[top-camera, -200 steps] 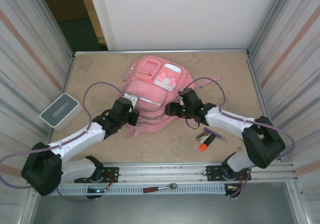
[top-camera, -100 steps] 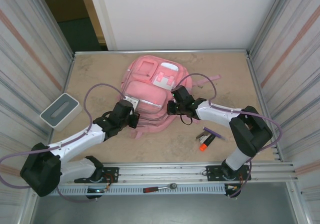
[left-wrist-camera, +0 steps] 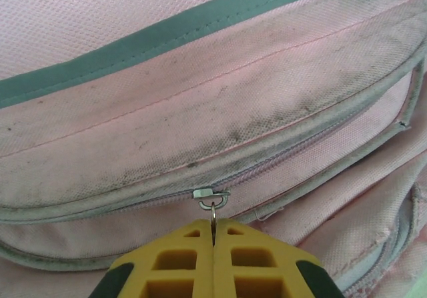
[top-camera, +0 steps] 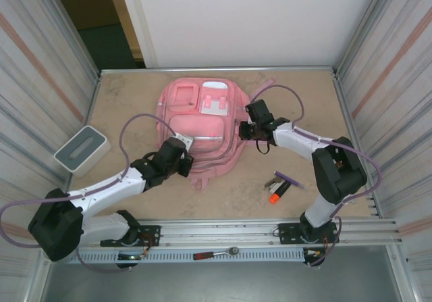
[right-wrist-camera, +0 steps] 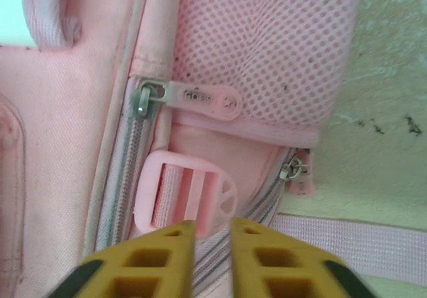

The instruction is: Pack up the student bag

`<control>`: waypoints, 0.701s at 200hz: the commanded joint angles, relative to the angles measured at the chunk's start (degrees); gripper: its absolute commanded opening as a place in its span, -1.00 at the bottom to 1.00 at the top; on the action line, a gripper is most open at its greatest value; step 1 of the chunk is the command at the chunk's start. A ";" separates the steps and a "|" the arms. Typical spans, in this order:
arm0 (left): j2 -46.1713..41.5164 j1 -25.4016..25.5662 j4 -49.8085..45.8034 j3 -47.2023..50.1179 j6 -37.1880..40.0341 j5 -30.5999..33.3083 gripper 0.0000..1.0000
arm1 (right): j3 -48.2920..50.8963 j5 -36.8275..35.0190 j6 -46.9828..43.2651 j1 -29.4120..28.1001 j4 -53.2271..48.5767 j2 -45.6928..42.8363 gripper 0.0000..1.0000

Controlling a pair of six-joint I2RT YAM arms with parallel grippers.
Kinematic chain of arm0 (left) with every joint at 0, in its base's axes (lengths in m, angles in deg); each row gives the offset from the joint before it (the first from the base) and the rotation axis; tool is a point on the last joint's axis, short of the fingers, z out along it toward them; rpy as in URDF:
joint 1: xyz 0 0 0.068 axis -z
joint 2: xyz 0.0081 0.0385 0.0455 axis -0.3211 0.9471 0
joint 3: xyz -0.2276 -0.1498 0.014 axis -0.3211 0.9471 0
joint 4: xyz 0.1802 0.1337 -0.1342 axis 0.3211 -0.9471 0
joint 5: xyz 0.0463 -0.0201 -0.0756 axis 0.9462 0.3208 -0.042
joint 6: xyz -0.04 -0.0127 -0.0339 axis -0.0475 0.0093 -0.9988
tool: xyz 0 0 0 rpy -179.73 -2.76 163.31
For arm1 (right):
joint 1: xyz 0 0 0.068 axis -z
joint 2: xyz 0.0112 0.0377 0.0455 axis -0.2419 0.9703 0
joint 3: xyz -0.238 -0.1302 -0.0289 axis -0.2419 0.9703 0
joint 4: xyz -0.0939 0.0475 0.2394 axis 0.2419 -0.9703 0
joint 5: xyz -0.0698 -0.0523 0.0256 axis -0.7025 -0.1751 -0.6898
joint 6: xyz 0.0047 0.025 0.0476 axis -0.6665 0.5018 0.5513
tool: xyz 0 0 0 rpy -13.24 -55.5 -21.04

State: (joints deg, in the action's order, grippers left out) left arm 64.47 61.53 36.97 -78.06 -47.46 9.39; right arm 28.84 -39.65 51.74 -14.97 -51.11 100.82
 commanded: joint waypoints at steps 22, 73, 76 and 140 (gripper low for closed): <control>2.59 2.46 -2.10 -2.24 -1.55 2.68 -1.00 | 12.09 12.85 8.40 -2.14 4.22 -10.96 0.02; 2.99 3.29 -1.68 -2.13 -1.37 3.19 -1.00 | 16.55 15.67 16.02 -7.05 13.52 -7.55 0.24; 2.94 3.32 -1.65 -2.09 -1.37 3.20 -1.00 | 16.21 15.68 16.07 -7.22 13.83 -7.02 0.24; -0.43 3.44 -2.37 0.08 -1.72 5.09 -1.00 | 12.84 11.38 14.07 -6.95 13.25 0.86 -0.52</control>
State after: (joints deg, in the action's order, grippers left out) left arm 66.81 64.22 36.45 -79.09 -48.18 13.52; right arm 43.29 -25.05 65.88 -22.14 -38.95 100.19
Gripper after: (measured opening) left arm 0.061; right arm 0.362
